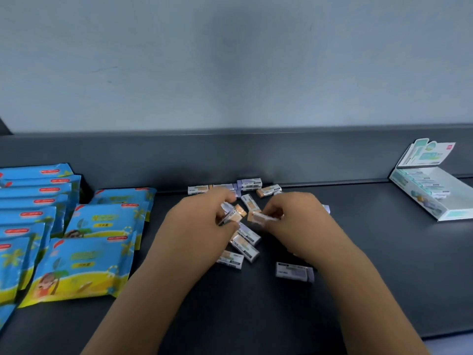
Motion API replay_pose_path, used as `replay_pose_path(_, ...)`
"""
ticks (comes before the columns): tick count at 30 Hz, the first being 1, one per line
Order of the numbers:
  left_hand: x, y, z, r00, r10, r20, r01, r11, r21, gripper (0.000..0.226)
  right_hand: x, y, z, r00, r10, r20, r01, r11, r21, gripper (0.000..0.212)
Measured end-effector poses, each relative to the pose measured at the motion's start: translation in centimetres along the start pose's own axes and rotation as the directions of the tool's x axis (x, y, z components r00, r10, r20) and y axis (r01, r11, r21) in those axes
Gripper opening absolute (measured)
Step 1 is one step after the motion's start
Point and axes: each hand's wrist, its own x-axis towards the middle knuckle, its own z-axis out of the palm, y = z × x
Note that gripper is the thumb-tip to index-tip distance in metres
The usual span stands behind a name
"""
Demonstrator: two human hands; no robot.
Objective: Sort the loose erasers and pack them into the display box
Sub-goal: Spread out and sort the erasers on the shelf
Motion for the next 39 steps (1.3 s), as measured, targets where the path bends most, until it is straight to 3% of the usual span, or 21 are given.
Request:
replay_pose_path(3, 0.0, 1.5, -0.5, 0.999, -0.010, 0.039, 0.014, 0.996, -0.089, 0.036, -0.7, 0.4, -1.8, 0.999, 0.007, -0.041, 0.003, 0.971, 0.239, 0.013)
replay_pose_path(6, 0.0, 3.3, -0.1, 0.993, -0.083, 0.085, 0.099, 0.974, -0.204, 0.024, -1.5, 1.4, -3.7, 0.994, 0.082, -0.073, -0.030, 0.843, 0.537, 0.008)
replay_pose_path(11, -0.2, 7.4, 3.3, 0.984, -0.155, 0.093, 0.177, 0.926, -0.334, 0.021, -1.8, 6.2, -5.9, 0.988, 0.154, -0.030, -0.075, 0.635, 0.769, 0.016)
replay_pose_path(17, 0.1, 13.6, 8.3, 0.975, -0.198, 0.099, 0.220, 0.821, -0.528, 0.026, -2.6, 13.9, -7.8, 0.980, 0.199, 0.004, -0.115, 0.549, 0.828, 0.023)
replay_pose_path(20, 0.6, 16.6, 10.4, 0.961, -0.272, 0.042, 0.235, 0.732, -0.640, 0.016, -2.6, 16.8, -8.2, 0.971, 0.232, -0.050, -0.104, 0.605, 0.789, 0.022)
replay_pose_path(23, 1.1, 19.0, 11.8, 0.943, -0.326, 0.064, 0.277, 0.666, -0.693, 0.020, -2.7, 18.6, -8.8, 0.965, 0.235, -0.115, -0.073, 0.665, 0.743, 0.019)
replay_pose_path(28, 1.9, 20.7, 13.5, 0.962, -0.261, 0.077, 0.252, 0.743, -0.621, 0.028, -3.4, 20.6, -9.8, 0.953, 0.240, -0.187, -0.018, 0.658, 0.753, 0.015)
replay_pose_path(33, 2.5, 22.2, 15.5, 0.984, -0.140, 0.110, 0.178, 0.803, -0.569, 0.022, -2.9, 23.0, -10.8, 0.918, 0.287, -0.273, 0.007, 0.678, 0.735, 0.015)
replay_pose_path(39, 4.2, 24.4, 17.7, 0.986, -0.149, 0.070, 0.162, 0.805, -0.571, 0.019, -1.7, 26.2, -11.8, 0.937, 0.252, -0.243, 0.002, 0.690, 0.723, 0.023)
